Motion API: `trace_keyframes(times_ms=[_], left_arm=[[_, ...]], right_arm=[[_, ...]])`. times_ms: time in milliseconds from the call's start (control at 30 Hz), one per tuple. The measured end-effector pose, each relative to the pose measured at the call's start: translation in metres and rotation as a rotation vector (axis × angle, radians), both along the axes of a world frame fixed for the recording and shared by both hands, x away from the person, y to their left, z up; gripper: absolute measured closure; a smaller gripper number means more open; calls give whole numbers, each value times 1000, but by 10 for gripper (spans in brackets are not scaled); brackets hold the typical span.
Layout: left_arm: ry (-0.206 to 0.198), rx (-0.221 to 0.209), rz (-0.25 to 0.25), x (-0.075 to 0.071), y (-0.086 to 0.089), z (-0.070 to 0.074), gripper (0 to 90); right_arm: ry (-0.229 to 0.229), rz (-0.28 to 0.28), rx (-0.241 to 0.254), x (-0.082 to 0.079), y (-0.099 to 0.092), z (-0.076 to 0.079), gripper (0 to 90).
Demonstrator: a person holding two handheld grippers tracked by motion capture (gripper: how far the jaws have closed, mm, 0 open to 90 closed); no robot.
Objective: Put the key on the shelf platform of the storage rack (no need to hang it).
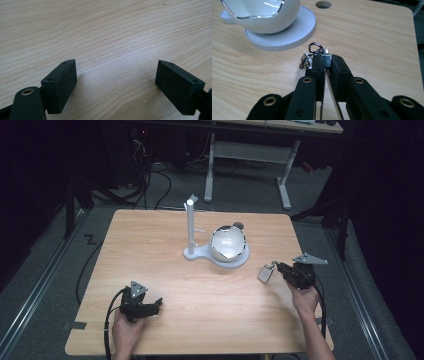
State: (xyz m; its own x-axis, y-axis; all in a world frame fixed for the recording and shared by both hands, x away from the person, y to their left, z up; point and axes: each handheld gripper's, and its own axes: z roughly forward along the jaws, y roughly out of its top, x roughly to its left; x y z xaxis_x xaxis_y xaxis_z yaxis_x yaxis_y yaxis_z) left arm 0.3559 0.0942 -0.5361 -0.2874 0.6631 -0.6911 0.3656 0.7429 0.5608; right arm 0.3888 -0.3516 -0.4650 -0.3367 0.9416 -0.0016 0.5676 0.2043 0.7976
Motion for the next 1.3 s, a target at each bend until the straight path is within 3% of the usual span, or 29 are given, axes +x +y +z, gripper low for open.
trace_keyframes(times_ms=[200, 400, 600, 1300], left_arm=[[0, 0, -1, 0, 0, 0, 179], [0, 0, -1, 0, 0, 0, 179], [0, -1, 0, 0, 0, 0, 179], [4, -4, 6, 0, 0, 0, 179]], right_arm=[[-27, 25, 4, -2, 1, 12, 822], [-37, 40, 57, -5, 0, 22, 822], [-45, 66, 54, -6, 5, 31, 822], [-47, 149, 159, 3, 16, 47, 821]])
